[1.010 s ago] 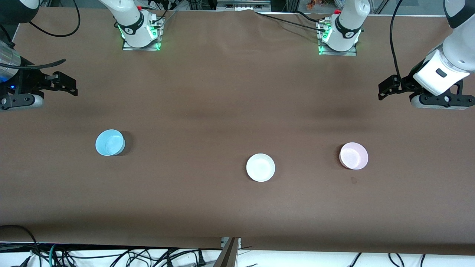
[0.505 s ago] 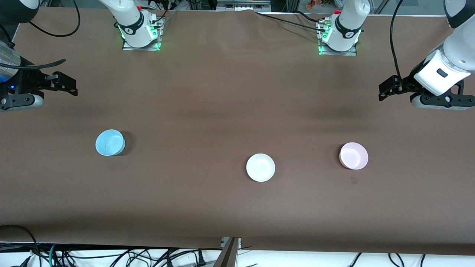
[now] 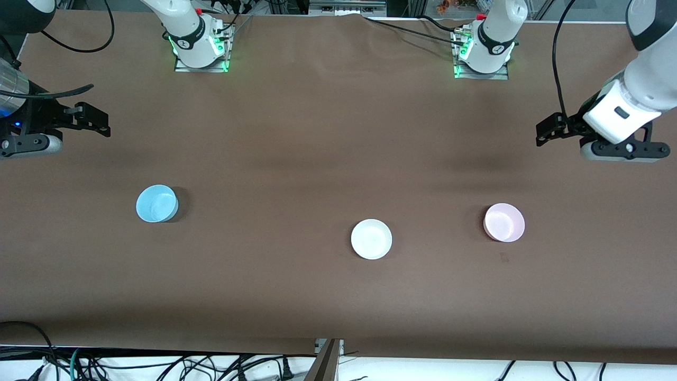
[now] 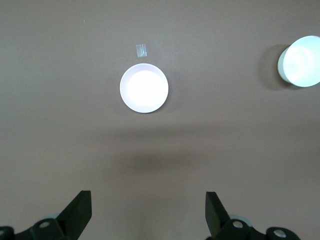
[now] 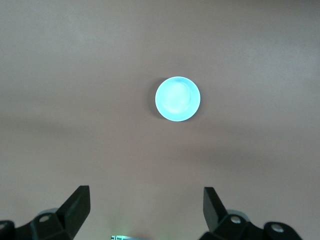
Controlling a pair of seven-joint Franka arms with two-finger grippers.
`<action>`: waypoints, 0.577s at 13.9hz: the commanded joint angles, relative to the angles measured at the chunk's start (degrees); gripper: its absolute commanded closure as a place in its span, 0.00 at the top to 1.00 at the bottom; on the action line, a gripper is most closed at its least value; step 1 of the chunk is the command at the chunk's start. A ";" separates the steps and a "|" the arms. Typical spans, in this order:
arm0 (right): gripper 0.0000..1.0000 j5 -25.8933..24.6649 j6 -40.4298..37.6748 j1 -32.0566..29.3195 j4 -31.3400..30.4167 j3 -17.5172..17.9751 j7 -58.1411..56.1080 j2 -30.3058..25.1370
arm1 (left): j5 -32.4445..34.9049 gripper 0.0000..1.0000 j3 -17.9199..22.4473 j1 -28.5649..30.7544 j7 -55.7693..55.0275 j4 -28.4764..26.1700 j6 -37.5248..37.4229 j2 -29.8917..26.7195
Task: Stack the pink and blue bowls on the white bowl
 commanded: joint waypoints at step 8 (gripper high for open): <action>1.00 -1.30 0.13 0.15 0.27 0.19 -0.36 -0.02 | 1.60 1.00 2.22 2.23 1.28 -0.04 12.54 18.69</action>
